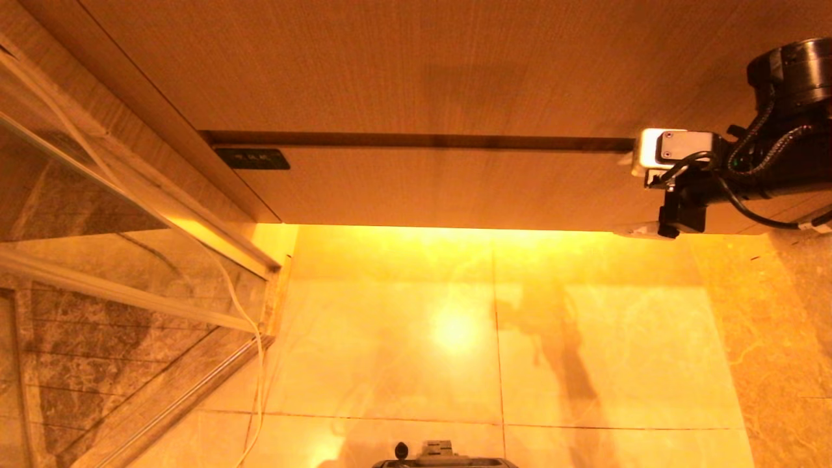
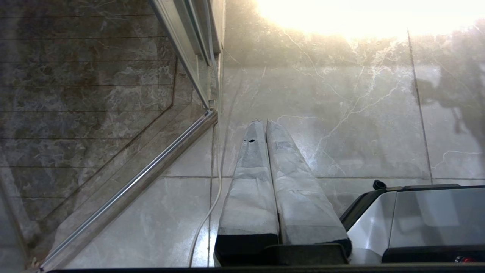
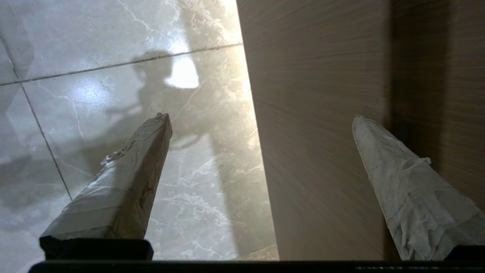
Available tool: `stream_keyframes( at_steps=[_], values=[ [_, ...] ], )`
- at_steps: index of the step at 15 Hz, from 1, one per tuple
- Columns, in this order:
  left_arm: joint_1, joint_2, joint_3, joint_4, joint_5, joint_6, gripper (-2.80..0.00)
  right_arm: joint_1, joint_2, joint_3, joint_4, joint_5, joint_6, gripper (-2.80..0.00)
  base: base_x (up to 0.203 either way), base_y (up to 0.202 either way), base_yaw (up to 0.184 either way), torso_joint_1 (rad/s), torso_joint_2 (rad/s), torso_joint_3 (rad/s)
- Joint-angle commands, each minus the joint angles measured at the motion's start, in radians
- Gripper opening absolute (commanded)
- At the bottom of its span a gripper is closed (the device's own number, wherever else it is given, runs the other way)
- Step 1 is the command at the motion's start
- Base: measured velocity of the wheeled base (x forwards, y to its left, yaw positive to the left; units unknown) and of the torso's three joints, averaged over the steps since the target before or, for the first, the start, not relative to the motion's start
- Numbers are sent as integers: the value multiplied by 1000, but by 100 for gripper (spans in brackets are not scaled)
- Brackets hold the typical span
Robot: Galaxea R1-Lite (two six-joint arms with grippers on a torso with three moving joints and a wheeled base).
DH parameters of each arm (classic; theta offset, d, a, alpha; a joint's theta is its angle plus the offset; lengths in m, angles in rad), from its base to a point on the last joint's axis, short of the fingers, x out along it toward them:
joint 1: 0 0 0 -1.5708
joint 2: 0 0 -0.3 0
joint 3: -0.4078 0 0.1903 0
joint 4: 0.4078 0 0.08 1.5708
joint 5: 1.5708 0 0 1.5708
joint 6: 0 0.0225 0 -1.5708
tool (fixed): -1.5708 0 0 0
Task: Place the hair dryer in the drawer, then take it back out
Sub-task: Pull open the drawer
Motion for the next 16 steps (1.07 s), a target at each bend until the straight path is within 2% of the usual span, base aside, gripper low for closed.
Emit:
stream_keyframes(
  at_steps=[1, 8, 11, 14, 16],
  values=[
    [0, 0, 2, 0, 0, 0, -280, -1, -46, 17, 0, 7, -10, 0, 0, 0, 0, 0, 0, 0],
    [0, 0, 2, 0, 0, 0, -280, 3, -164, 142, 0, 13, -38, 0, 0, 0, 0, 0, 0, 0],
    [0, 0, 2, 0, 0, 0, -280, 27, -162, 188, -19, -26, -89, 0, 0, 0, 0, 0, 0, 0],
    [0, 0, 2, 0, 0, 0, -280, 64, -142, 247, -127, -108, -110, 0, 0, 0, 0, 0, 0, 0],
    [0, 0, 2, 0, 0, 0, -280, 72, -125, 258, -167, -120, -112, 0, 0, 0, 0, 0, 0, 0]
  ],
)
